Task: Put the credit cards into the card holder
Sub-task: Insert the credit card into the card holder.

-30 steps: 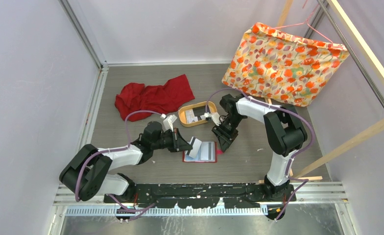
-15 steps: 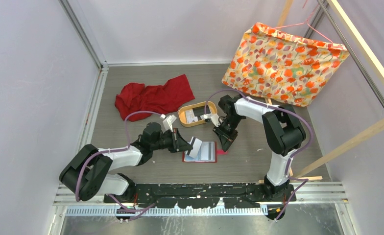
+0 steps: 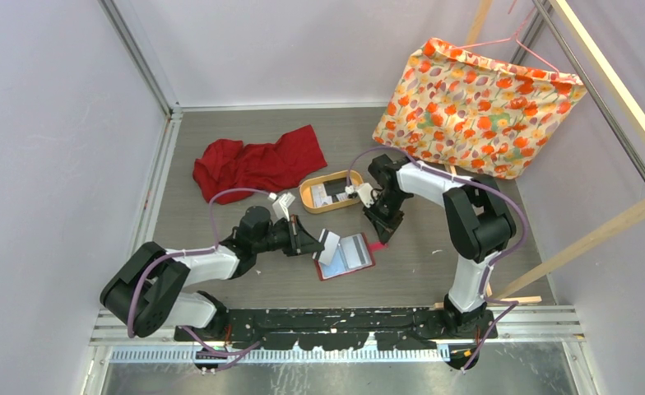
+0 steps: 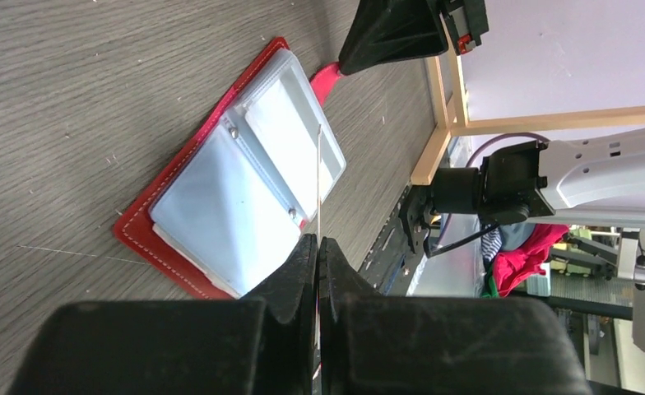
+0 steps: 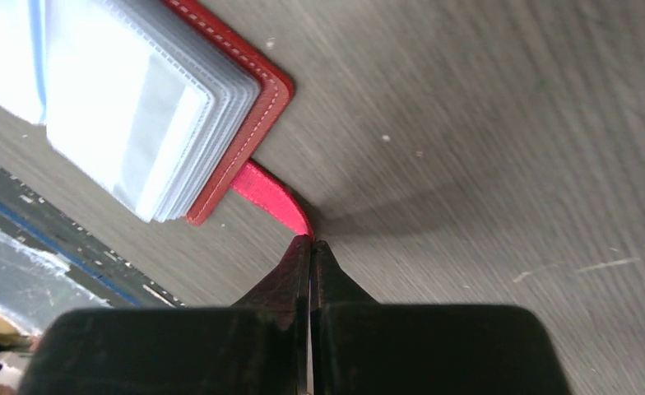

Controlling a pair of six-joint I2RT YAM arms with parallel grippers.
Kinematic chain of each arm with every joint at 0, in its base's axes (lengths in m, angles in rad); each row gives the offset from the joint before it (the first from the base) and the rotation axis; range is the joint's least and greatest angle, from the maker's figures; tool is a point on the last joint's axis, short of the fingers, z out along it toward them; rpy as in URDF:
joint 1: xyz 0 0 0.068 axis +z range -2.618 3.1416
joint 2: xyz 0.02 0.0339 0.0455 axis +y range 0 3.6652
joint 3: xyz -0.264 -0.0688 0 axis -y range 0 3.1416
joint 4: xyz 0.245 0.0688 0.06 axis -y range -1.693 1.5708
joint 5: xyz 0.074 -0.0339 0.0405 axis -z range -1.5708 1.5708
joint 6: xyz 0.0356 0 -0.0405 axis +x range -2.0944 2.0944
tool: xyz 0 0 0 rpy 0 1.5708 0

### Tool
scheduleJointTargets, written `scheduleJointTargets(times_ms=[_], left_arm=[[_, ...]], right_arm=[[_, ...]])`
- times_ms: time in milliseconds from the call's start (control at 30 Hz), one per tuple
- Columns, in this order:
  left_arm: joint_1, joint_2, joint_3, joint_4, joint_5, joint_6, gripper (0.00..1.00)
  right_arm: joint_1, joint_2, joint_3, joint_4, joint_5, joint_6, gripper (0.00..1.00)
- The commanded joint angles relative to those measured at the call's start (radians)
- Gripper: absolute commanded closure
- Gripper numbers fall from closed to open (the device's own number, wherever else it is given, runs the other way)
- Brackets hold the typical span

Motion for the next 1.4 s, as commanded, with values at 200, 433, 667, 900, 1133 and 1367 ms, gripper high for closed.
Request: scheduleJointTargets(times_ms=[200, 433, 667, 900, 1133, 1367], left_arm=[[-0.073, 0.054, -0.024, 0.152, -0.113, -0.142, 1.0], [-0.131, 0.092, -0.067, 0.257, -0.252, -0.245, 1.0], [-0.157, 0.038, -0.124, 0.254, -0.37, -0.298, 1.0], [-0.181, 0.042, -0.114, 0.252, -0.397, -0.312, 1.0], [-0.197, 0.064, -0.106, 0.279, -0.395, -0.329, 1.0], [-0.228, 0.09, -0.113, 0.306, -0.417, -0.329, 1.0]], right_arm=[[-0.004, -0.107, 0.048, 0.055, 0.051, 0.006, 0.68], [-0.005, -0.26, 0.02, 0.091, -0.122, -0.01, 0.57], [0.004, -0.197, -0.029, 0.17, -0.457, 0.107, 0.62], [0.061, -0.07, -0.006, 0.186, -0.349, 0.179, 0.76], [0.065, -0.019, 0.011, 0.162, -0.258, 0.161, 0.76], [0.07, 0.021, 0.018, 0.147, -0.209, 0.142, 0.76]])
